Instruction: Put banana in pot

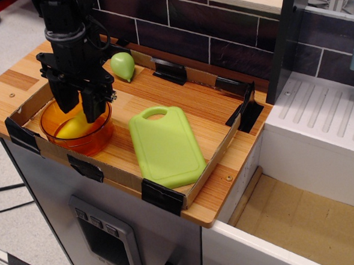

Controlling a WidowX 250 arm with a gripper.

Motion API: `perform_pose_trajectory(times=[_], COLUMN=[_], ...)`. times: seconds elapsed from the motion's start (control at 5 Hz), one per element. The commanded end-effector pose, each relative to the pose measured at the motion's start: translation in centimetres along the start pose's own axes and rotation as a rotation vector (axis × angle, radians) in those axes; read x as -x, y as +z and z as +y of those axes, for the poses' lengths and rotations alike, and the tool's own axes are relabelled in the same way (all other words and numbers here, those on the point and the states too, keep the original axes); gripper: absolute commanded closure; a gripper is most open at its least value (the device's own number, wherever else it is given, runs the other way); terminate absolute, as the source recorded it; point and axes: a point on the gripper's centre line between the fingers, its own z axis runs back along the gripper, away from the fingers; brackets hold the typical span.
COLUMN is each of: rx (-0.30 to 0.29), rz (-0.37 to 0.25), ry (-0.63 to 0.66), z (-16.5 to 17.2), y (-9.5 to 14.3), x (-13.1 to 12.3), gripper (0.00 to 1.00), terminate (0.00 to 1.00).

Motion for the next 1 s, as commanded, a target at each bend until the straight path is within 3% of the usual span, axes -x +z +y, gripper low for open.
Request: perform_pose_trajectory(times=[0.0, 0.4, 0.6, 0.8], rx=[0.009, 0.070, 0.070, 0.070], rz=[-0.091, -0.100, -0.100, -0.100], ry=[0.029, -0.003, -0.003, -0.003], z=[0.0, -1.5, -1.5, -1.5], y=[3.4, 8.0, 8.0, 8.0], x=[-1.3, -2.1, -2.1, -2.1], gripper=[0.00, 0.00, 0.00, 0.00], terminate=[0.00, 0.00, 0.00, 1.00])
